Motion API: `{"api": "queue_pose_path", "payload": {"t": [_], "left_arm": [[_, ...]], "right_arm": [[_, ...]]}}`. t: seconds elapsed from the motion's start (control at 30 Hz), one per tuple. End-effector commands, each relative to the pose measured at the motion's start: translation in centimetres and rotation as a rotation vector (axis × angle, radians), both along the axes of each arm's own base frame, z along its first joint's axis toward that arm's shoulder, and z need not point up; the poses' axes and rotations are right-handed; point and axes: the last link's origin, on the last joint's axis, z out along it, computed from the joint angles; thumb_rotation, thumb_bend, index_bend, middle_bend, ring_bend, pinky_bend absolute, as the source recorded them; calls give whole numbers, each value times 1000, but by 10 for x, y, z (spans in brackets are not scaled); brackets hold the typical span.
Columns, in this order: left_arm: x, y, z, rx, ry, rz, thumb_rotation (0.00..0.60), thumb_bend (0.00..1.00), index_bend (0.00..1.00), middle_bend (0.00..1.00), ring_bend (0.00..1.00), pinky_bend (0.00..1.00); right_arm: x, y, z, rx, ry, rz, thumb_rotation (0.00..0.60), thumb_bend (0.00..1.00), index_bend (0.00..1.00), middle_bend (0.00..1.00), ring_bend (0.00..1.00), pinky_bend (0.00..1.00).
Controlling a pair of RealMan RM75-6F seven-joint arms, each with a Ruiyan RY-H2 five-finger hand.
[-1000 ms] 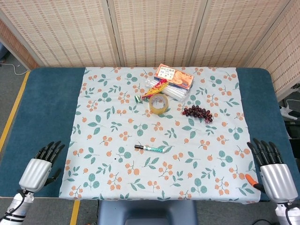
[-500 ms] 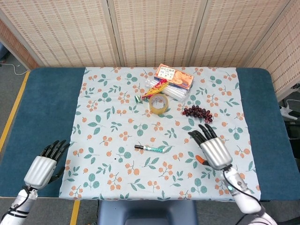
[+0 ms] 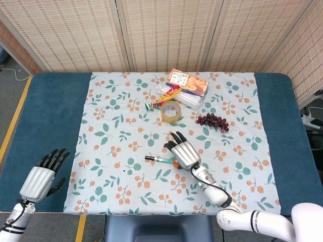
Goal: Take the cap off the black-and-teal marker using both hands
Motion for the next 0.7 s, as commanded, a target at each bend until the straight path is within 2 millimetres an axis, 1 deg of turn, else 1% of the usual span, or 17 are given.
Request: {"api": "queue_pose_path", "payload": {"t": [0.03,0.23,0.4,0.7], "left_arm": [[0,-1,0,-3,0,0,600,402,0,0,0,163],[0,-2,1,1,-4,-1,600,402,0,0,0,163],[0,-1,0,-4,0,0,600,409,0,0,0,163],[1,-2,2,8,-7,-6,600,420,0,0,0,163]], "right_arm": [[4,1,-15,31,10,5,600,209,291,255,0,0],[4,2,-20,47,32,14,600,208,304,256,0,0],[0,3,-22,66,70,16,600,208,349,280,0,0],[10,-3,-34,79,111,44,600,209,389,298,0,0]]}}
